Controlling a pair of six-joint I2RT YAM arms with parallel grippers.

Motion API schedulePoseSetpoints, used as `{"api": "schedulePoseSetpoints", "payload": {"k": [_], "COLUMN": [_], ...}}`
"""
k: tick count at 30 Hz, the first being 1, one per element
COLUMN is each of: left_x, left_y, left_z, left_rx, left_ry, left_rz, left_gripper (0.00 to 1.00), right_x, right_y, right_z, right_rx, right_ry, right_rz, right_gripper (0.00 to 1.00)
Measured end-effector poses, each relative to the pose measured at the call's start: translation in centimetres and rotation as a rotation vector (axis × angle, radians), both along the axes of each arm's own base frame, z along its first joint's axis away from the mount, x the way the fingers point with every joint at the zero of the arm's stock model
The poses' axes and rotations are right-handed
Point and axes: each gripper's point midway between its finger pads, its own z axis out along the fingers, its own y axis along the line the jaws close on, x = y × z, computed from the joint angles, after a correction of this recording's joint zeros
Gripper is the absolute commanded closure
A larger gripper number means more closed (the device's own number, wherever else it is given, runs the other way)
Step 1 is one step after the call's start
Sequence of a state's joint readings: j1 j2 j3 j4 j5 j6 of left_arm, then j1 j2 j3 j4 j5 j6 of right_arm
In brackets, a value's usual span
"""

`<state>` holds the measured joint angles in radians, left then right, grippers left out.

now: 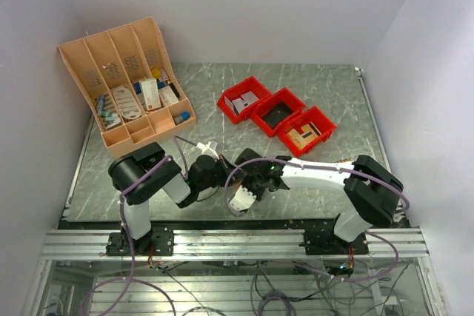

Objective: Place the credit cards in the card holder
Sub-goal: Close the card holder at the center of the board.

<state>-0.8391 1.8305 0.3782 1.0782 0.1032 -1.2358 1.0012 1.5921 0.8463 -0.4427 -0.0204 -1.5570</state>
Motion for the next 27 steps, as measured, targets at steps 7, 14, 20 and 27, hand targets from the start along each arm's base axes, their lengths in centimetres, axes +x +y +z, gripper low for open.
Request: {"api": "schedulePoseSetpoints", "payload": {"k": [7, 14, 20, 27], "left_x": [-0.16, -0.31, -0.39, -0.48], "left_y": [0.02, 0.05, 0.07, 0.06], "left_z": [-0.20, -0.52, -0.58, -0.61], "left_rx": [-0.036, -0.053, -0.072, -0.081], "left_ry": [-0.009, -0.013, -0.019, -0.023], "left_rz": [-0.008, -0.018, -0.021, -0.025], "left_gripper": [0.93, 0.93, 0.93, 0.93], "right_x": [0.01, 0.05, -0.13, -0.28], "right_y": [0.05, 0.09, 0.10, 0.28], "right_z": [-0.12, -0.25, -0.40, -0.49], "right_rx": [-0.079, -0.174, -0.250, -0.354], "right_ry": [-0.038, -0.073, -0.125, -0.194], "right_rz": [0.033, 0.076, 0.106, 0.133], "right_gripper": [1.00, 1.00, 1.00, 1.00]}}
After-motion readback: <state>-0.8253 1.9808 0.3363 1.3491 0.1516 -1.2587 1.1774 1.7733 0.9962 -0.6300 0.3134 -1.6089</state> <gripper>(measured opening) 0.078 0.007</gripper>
